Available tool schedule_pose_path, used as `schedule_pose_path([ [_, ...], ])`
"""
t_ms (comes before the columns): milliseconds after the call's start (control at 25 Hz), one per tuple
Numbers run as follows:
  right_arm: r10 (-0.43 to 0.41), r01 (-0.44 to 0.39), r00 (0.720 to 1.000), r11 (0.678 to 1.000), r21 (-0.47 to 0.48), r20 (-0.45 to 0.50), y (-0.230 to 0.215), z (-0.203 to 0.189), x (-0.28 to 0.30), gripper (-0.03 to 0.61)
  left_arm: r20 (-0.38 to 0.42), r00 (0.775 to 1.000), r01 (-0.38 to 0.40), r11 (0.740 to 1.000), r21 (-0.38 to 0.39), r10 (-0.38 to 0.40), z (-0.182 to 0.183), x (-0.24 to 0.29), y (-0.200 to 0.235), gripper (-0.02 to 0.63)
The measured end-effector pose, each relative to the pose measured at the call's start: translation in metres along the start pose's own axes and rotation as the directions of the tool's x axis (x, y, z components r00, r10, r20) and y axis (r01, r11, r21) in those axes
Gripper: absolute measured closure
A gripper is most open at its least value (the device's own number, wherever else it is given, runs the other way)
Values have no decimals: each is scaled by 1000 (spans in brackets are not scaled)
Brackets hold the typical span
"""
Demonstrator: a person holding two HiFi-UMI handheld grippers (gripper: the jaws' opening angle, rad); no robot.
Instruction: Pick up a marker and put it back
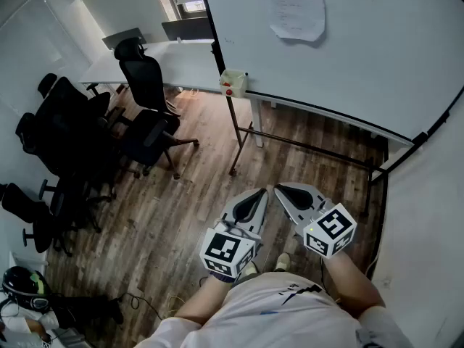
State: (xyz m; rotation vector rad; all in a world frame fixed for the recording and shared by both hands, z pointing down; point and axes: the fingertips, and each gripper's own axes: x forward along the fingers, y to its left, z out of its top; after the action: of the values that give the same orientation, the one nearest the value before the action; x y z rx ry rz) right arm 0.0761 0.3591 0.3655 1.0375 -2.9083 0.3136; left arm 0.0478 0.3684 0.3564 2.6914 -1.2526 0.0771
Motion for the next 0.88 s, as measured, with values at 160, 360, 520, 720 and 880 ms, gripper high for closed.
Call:
schedule_pose_path([
  [160, -2, 2, 1000, 1000, -4, 2, -4, 4, -1, 566, -2, 1000, -1, 1000, 0, 1, -2, 3, -1, 601],
  [360, 17, -17, 1000, 1000, 9, 4, -7, 4, -3, 565, -7, 1000, -5, 1000, -4, 5, -4, 9, -3, 601],
  [520, 23, -24, 1000, 1000, 16, 17, -10, 5, -4, 565, -11, 1000, -9, 1000, -2, 9, -4, 12, -3, 601],
  [720, 26, -27, 999, 999, 28, 29, -21, 7, -8, 565, -13, 1000, -27, 1000, 2, 27, -2, 20, 0, 601],
  [880, 35, -36, 999, 999, 29, 35, -32, 7, -14, 565, -15, 999, -41, 999, 6, 41, -4, 31, -3, 601],
])
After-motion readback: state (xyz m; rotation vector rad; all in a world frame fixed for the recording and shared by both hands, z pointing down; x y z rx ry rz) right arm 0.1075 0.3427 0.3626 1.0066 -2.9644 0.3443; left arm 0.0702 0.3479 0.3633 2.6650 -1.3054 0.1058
